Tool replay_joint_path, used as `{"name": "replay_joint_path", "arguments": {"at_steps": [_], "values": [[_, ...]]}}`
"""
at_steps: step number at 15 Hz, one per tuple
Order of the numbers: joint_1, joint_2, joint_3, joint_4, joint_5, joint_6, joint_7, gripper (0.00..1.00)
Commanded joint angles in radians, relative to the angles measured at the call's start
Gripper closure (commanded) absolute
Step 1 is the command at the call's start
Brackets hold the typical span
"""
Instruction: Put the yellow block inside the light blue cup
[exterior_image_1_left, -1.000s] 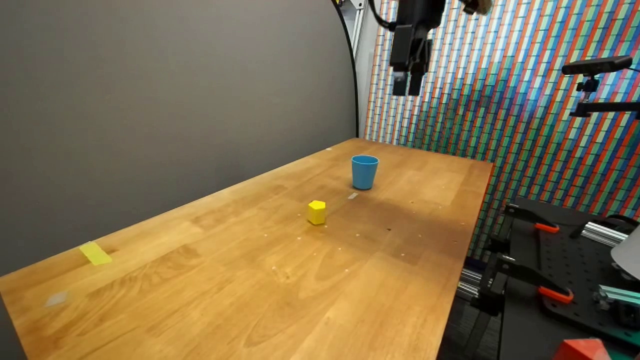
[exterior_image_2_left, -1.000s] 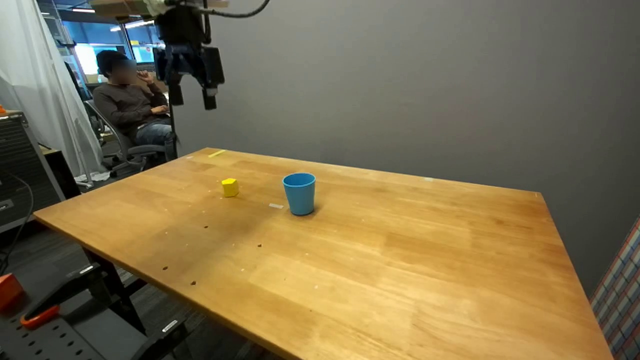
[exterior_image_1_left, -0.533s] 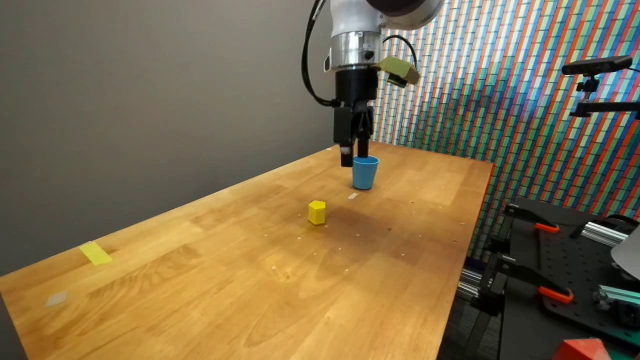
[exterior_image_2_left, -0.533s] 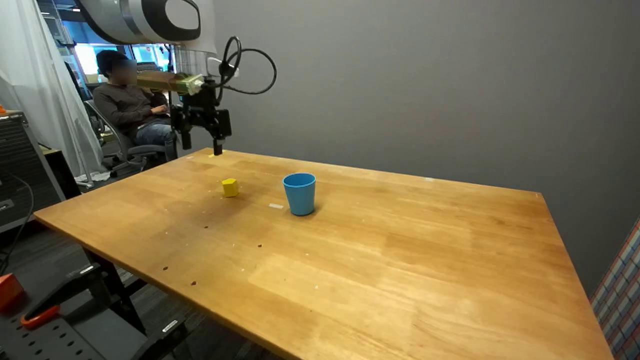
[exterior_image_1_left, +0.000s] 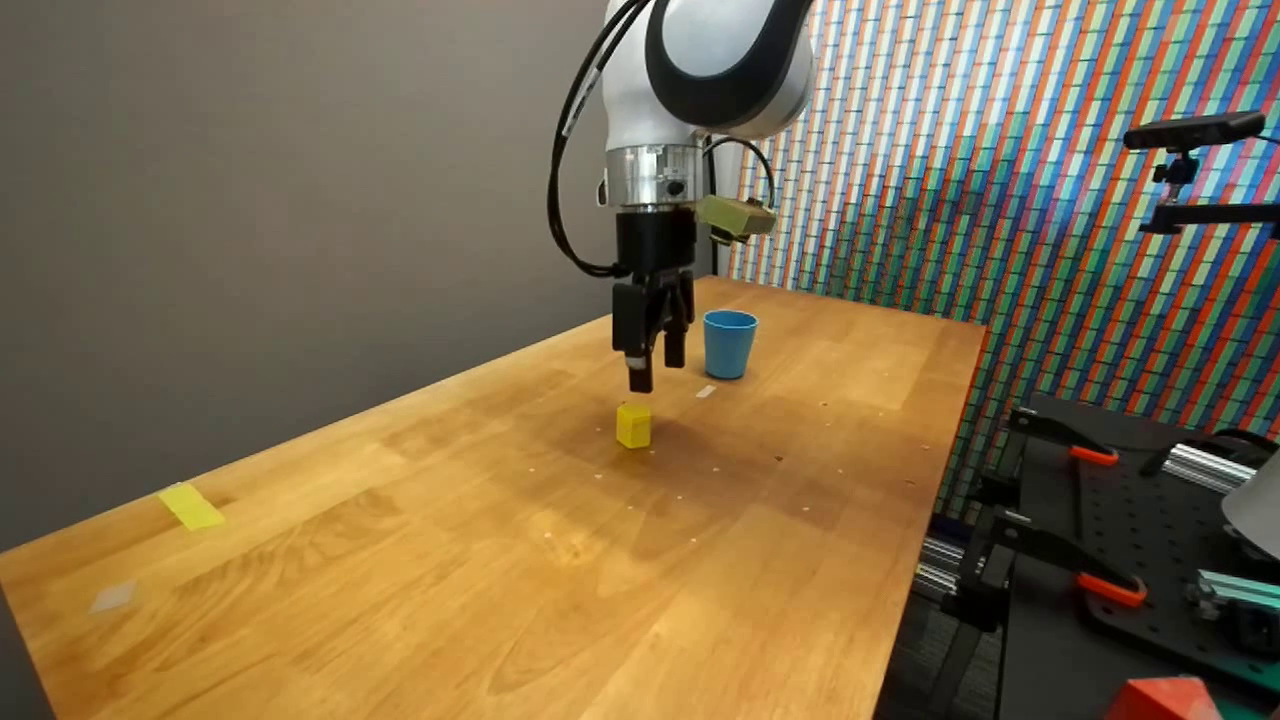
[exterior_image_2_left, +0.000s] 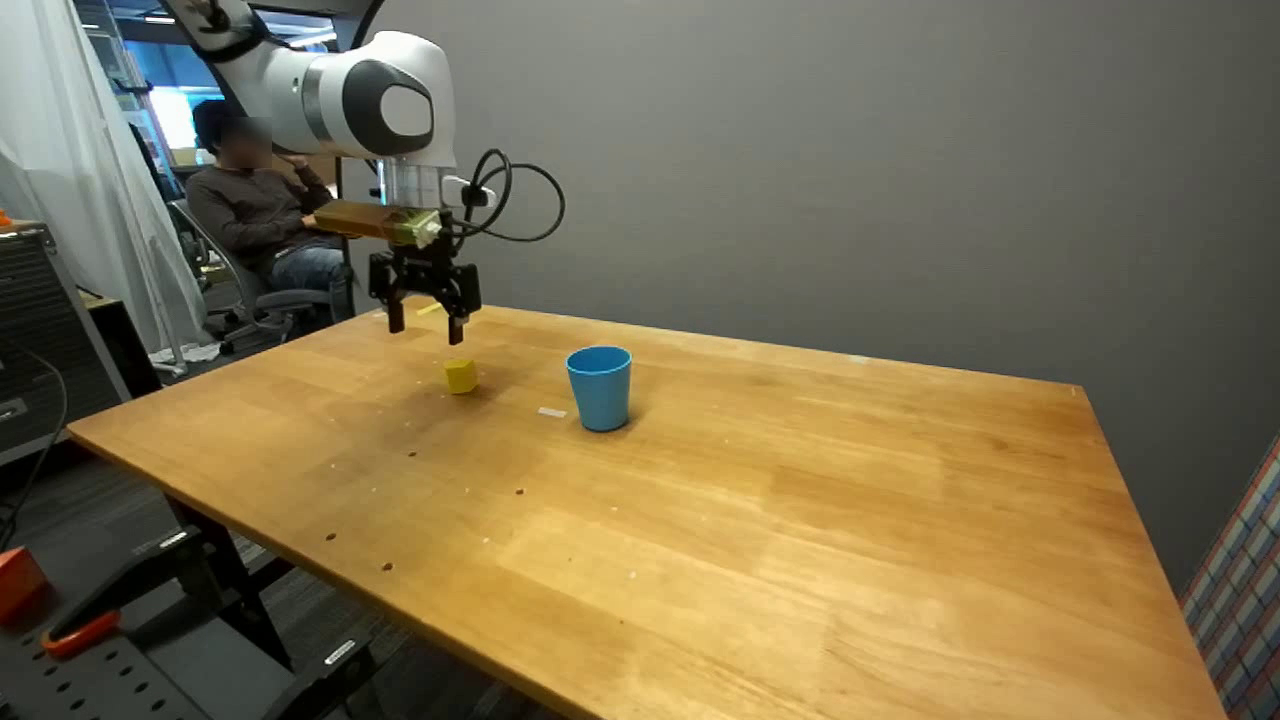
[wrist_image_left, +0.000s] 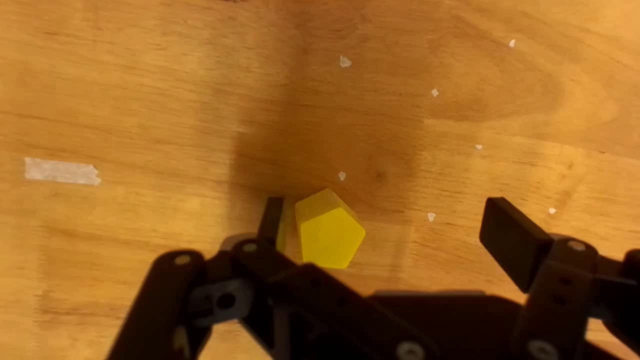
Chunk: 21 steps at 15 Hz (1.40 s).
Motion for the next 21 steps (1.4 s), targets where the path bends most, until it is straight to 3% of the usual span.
{"name": "replay_joint_path", "arguments": {"at_steps": [1, 12, 13, 15, 21], "values": [[-0.001, 0.086, 0.002, 0.077, -0.016, 0.004, -0.03, 0.0], [0.051, 0.222, -0.031, 0.176, -0.136, 0.088, -0.007, 0.0], [0.049, 0.227, -0.031, 0.182, -0.137, 0.084, -0.009, 0.25], [0.047, 0.231, -0.035, 0.192, -0.14, 0.072, -0.005, 0.32], [0.063, 0.174, -0.089, 0.16, -0.158, -0.051, 0.09, 0.81]]}}
